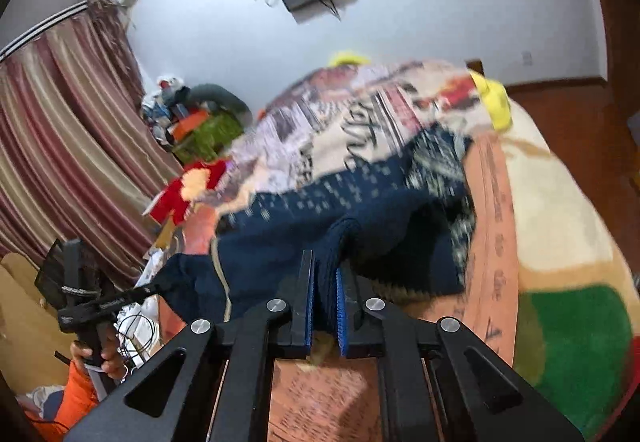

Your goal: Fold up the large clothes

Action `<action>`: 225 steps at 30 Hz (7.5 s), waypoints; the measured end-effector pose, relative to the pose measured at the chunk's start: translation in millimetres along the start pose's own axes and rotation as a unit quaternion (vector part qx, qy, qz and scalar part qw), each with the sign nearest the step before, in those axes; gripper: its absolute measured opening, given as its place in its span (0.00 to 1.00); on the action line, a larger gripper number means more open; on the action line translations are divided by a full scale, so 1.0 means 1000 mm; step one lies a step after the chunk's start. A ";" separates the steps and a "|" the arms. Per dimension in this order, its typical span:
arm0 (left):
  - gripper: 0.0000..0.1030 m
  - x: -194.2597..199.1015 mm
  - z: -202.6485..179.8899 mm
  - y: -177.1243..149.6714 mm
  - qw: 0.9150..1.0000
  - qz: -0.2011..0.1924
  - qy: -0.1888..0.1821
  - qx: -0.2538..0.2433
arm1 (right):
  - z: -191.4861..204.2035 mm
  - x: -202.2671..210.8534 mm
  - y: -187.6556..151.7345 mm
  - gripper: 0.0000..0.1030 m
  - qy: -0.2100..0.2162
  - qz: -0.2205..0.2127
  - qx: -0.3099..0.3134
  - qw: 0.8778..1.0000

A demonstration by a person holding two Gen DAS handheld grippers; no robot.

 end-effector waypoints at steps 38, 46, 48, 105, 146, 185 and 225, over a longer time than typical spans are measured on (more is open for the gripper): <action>0.03 -0.027 -0.027 0.049 0.997 -0.046 0.017 -0.058 | -0.043 -0.019 0.012 0.01 -0.062 0.022 0.002 0.998; 0.03 -0.027 -0.025 0.040 0.997 -0.043 0.021 -0.064 | -0.048 -0.033 -0.007 0.05 -0.082 0.115 -0.012 0.990; 0.03 -0.029 -0.024 0.038 0.997 -0.039 0.023 -0.065 | -0.048 -0.035 -0.010 0.05 -0.088 0.116 -0.008 0.989; 0.03 -0.033 -0.081 0.069 0.993 -0.031 -0.030 -0.110 | -0.040 -0.021 -0.015 0.00 -0.101 0.101 0.040 0.989; 0.68 -0.099 -0.062 0.076 0.970 0.029 0.123 -0.209 | -0.046 -0.029 0.022 0.00 -0.083 0.019 0.077 0.993; 0.65 -0.243 -0.188 0.123 0.982 0.078 0.080 -0.153 | -0.078 -0.026 0.016 0.00 -0.086 0.021 0.086 0.992; 0.14 -0.223 0.094 0.070 0.980 0.112 0.161 -0.029 | -0.111 -0.229 0.069 0.60 -0.088 0.185 0.094 0.974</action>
Point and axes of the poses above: each gripper's, at about its wrist camera, not at the fingertips, and x roughly against the way its jaws point, z to its left, y to its top, the point moved 4 cm from there along -x, roughly the way its jaws point, and after that the axes turned 10 degrees about x, right-handed, at the moved point
